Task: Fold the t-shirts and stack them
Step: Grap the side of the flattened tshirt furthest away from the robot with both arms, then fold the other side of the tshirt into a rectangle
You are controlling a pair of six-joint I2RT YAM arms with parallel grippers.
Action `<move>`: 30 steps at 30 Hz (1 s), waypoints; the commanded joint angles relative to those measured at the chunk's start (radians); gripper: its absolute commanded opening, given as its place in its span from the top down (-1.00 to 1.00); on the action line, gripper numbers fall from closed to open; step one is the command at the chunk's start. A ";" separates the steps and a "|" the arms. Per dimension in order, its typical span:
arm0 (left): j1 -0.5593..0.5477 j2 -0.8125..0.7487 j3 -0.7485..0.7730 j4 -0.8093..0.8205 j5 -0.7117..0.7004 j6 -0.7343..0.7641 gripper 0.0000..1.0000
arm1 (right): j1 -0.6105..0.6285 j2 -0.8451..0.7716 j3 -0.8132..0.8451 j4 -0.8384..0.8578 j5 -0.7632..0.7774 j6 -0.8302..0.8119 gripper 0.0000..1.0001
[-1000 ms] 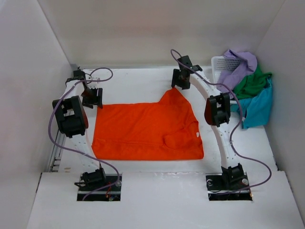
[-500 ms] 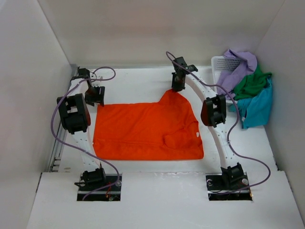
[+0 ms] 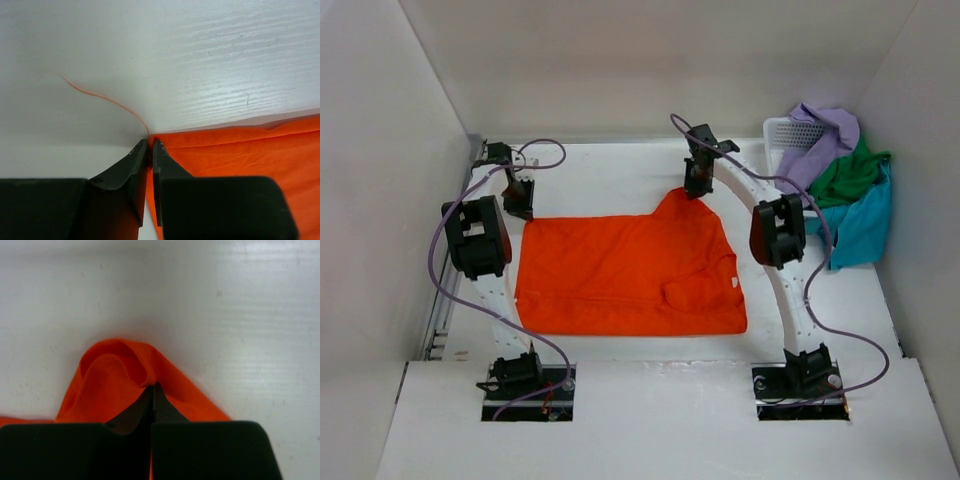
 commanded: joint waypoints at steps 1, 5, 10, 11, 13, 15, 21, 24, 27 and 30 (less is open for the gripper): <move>-0.006 -0.070 -0.051 0.071 0.043 0.017 0.93 | 0.014 -0.228 -0.170 0.106 -0.011 0.002 1.00; -0.023 -0.207 -0.179 0.138 0.035 0.102 0.97 | 0.048 -0.437 -0.463 0.219 -0.019 0.026 1.00; -0.036 -0.336 -0.297 0.147 0.021 0.174 0.98 | 0.071 -0.587 -0.661 0.270 -0.011 0.049 1.00; -0.036 -0.365 -0.326 0.149 0.021 0.185 0.98 | 0.078 -0.615 -0.703 0.275 -0.008 0.055 1.00; -0.036 -0.419 -0.384 0.148 0.021 0.217 0.98 | 0.091 -0.665 -0.781 0.281 -0.003 0.068 1.00; -0.030 -0.463 -0.443 0.143 0.007 0.252 0.98 | 0.101 -0.719 -0.862 0.287 0.004 0.087 1.00; 0.000 -0.571 -0.585 0.161 -0.045 0.332 0.98 | 0.137 -0.880 -1.105 0.334 0.012 0.163 1.00; 0.014 -0.624 -0.636 0.183 -0.048 0.361 0.94 | 0.154 -0.952 -1.189 0.345 0.023 0.195 1.00; 0.014 -0.663 -0.658 0.201 -0.045 0.381 0.91 | 0.167 -0.998 -1.240 0.345 0.038 0.224 1.00; 0.007 -0.701 -0.682 0.241 -0.048 0.419 0.87 | 0.181 -1.054 -1.312 0.356 0.046 0.261 1.00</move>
